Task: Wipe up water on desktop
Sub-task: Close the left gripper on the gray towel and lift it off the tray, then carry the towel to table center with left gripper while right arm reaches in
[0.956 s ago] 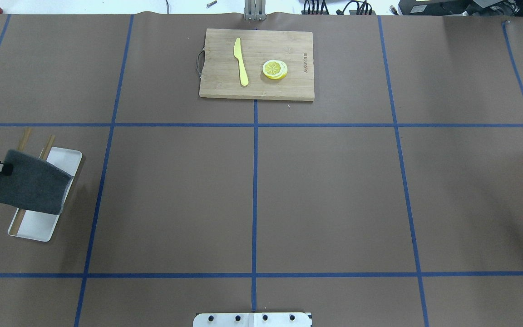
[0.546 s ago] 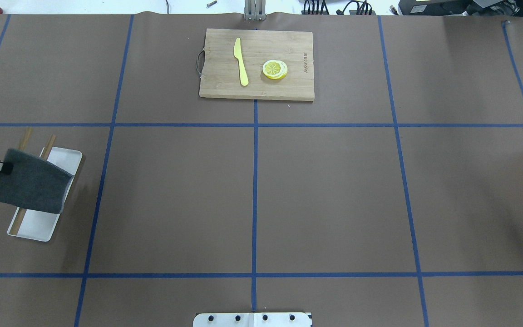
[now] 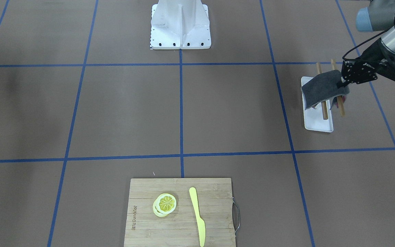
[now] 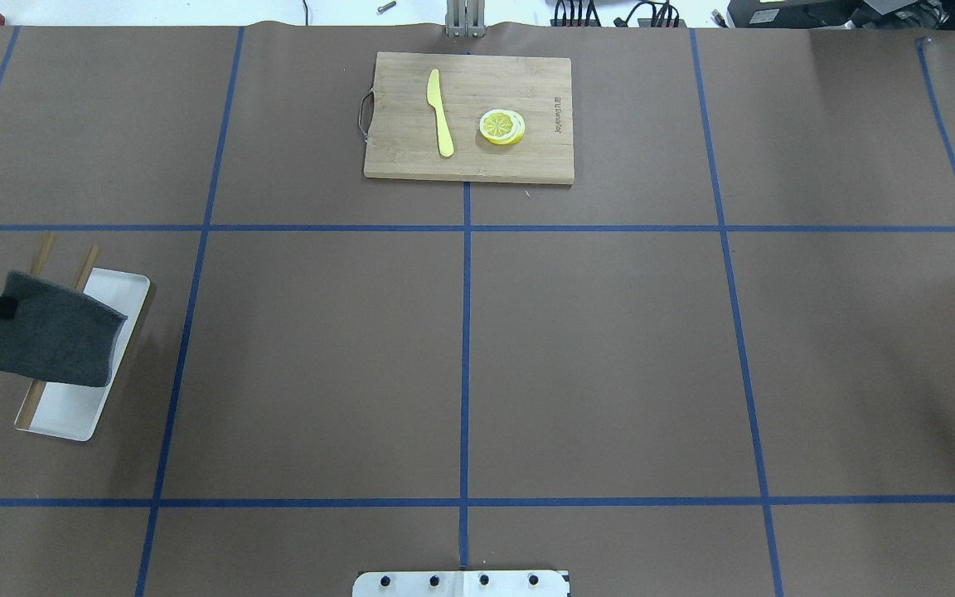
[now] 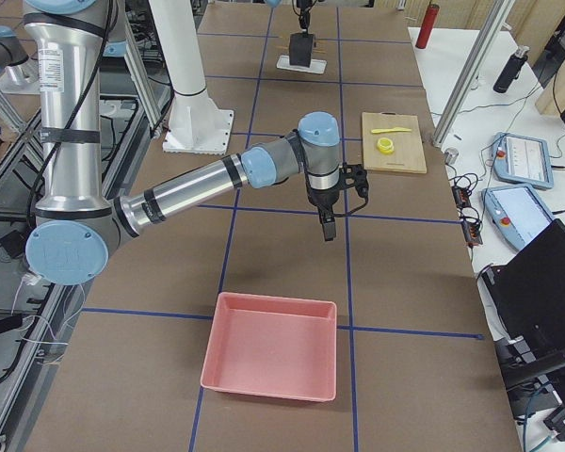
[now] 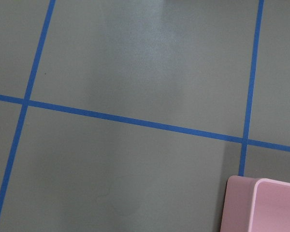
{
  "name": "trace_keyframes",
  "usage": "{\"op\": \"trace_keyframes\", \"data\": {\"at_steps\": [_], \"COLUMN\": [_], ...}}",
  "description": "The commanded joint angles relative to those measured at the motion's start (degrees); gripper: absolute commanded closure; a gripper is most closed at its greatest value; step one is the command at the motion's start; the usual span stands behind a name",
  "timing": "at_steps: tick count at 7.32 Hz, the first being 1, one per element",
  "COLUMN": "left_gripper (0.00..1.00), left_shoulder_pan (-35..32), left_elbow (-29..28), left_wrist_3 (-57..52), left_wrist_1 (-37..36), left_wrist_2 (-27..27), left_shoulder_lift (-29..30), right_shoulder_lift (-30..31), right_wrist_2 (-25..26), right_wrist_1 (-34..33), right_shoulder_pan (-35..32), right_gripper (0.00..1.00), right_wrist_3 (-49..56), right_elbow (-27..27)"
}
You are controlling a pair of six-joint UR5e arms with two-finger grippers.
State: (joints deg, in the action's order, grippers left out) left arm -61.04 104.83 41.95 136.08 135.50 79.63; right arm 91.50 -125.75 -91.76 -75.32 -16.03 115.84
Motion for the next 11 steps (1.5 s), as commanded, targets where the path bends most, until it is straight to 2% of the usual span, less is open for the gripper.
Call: {"op": "trace_keyframes", "data": {"at_steps": [1, 3, 5, 6, 7, 8, 9, 10, 11], "left_gripper": [1.0, 1.0, 1.0, 1.0, 1.0, 1.0, 1.0, 1.0, 1.0], "left_shoulder_pan": [-1.8, -3.8, -3.9, -3.9, -3.1, -2.0, -2.0, -1.9, -0.7], "left_elbow": [1.2, 1.1, 0.9, 1.2, 1.9, 2.2, 2.3, 2.0, 1.8], "left_wrist_3": [0.2, 2.3, 18.0, 26.0, 34.9, 40.4, 45.7, 53.3, 59.5], "left_wrist_1": [0.2, -0.2, -0.1, -0.1, -0.1, 0.1, 0.1, -0.1, -0.4], "left_wrist_2": [-0.2, -0.1, -0.5, -1.4, -6.6, -8.3, -8.3, -8.4, -8.5], "left_shoulder_lift": [0.2, 1.9, 8.9, 11.9, 14.4, 16.2, 18.5, 22.3, 25.6], "right_shoulder_lift": [-0.1, -0.2, -1.6, -4.3, -5.4, -5.5, -6.8, -11.4, -15.3], "right_wrist_2": [0.0, -0.1, -0.1, 0.0, 0.2, 2.6, 6.4, 10.7, 11.7], "right_wrist_1": [0.0, 0.0, 0.0, 0.7, 6.4, 15.3, 20.7, 21.4, 21.3], "right_shoulder_pan": [0.0, 0.1, 2.1, 3.8, 6.7, 10.9, 17.0, 21.6, 24.6], "right_gripper": [0.0, 0.0, 0.0, 0.0, 0.01, 0.01, 0.0, 0.0, 0.01], "right_wrist_3": [0.0, 0.1, -0.1, -0.1, -0.1, -0.1, 0.0, -0.1, -1.6], "right_elbow": [0.1, 0.4, 2.2, 2.2, 1.8, 1.4, 1.1, 0.7, 0.4]}}
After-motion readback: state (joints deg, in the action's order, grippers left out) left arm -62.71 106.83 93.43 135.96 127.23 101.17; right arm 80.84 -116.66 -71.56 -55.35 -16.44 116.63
